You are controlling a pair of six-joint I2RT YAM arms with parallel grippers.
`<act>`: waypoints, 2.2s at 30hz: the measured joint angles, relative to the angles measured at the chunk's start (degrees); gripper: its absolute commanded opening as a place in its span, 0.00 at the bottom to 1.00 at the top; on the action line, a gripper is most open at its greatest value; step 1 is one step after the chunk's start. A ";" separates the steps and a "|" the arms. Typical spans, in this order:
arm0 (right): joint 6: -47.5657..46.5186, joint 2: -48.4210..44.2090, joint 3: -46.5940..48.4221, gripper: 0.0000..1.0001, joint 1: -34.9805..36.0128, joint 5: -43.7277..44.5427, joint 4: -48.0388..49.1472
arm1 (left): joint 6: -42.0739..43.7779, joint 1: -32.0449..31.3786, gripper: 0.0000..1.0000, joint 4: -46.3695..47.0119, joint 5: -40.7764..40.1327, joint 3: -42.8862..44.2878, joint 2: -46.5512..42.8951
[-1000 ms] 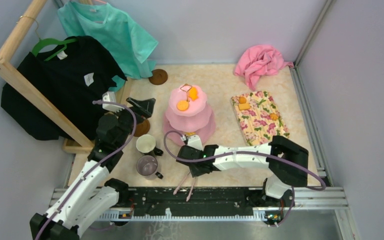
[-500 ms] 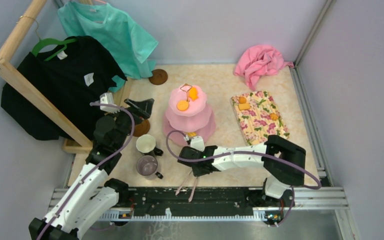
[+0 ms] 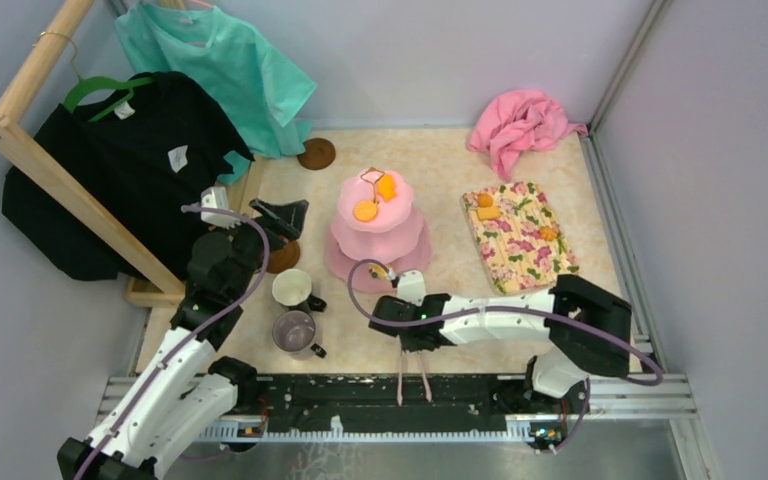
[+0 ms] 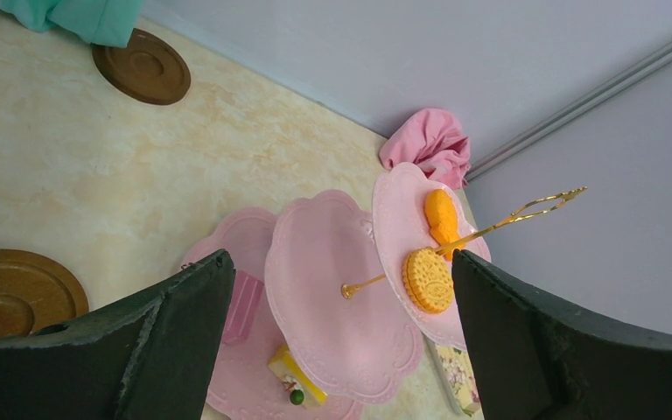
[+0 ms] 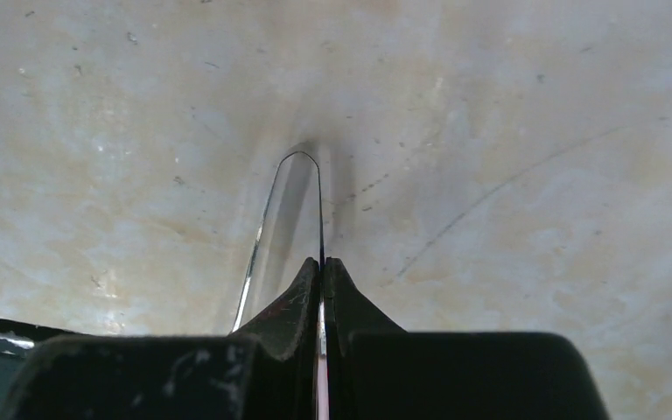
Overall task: Serve the afternoon tea
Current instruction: Adjust the clamp at the center of the board.
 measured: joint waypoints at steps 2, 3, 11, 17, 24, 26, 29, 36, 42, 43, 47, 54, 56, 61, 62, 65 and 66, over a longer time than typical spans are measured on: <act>-0.04 -1.99 -0.72 0.00 -0.24 1.14 -1.53 | 0.04 0.00 0.98 -0.26 -0.02 0.02 -0.02; -0.07 -3.08 -0.90 0.00 -0.39 1.88 -2.54 | 0.07 0.00 0.98 -0.39 -0.02 0.02 -0.02; 0.59 -17.97 -2.69 0.00 -7.13 9.16 -9.11 | 0.22 0.00 0.98 -2.62 0.09 0.48 -0.20; 4.02 -25.55 -2.93 0.00 -14.40 15.13 -14.16 | 0.07 -0.02 0.98 -3.82 1.51 0.55 -0.28; 6.88 -21.07 0.50 0.00 -26.01 16.52 -15.47 | 0.00 -0.02 0.98 -5.57 4.17 1.25 -0.20; 7.52 -19.02 2.08 0.00 -28.33 16.68 -15.23 | 0.07 -0.02 0.98 -6.03 4.90 1.90 -0.17; 7.76 -16.83 3.30 0.00 -32.37 16.09 -14.71 | 0.22 -0.02 0.98 -5.95 5.51 2.29 -0.20; 9.88 -9.44 6.99 0.00 -36.89 13.44 -13.57 | 0.04 -0.02 0.98 -4.83 6.60 2.29 0.76; 18.23 -3.30 7.15 0.00 -36.89 8.90 -12.11 | -1.66 -0.02 0.98 -1.53 5.97 4.83 7.56; 19.50 -2.54 7.17 0.00 -36.89 8.07 -11.87 | -2.40 -0.02 0.98 -1.55 5.20 5.99 9.07; 23.04 2.47 9.01 0.00 -36.89 4.92 -13.51 | -5.25 -0.02 0.98 -1.44 -0.17 12.00 14.58; 26.36 4.66 10.10 0.00 -36.89 -0.52 -13.79 | -7.80 -0.02 0.99 -3.23 -9.70 22.77 21.38; 26.62 3.76 9.11 0.01 -36.89 -1.36 -12.76 | -7.80 -0.02 0.99 -3.30 -11.52 23.63 21.99; 27.41 0.74 6.16 0.02 -36.70 -2.08 -11.85 | -7.54 -0.02 0.99 -2.05 -16.39 23.78 22.88; 27.69 0.55 5.90 0.03 -36.52 -2.01 -11.74 | -7.45 -0.02 0.99 -1.51 -17.38 23.78 23.17; 28.79 -0.22 4.46 0.63 -35.52 -1.36 -11.45 | -7.26 -0.02 0.99 0.35 -19.43 23.76 24.15; 29.40 -0.72 3.76 0.64 -35.04 -1.22 -11.37 | -7.28 -0.02 0.99 0.66 -19.74 23.78 24.44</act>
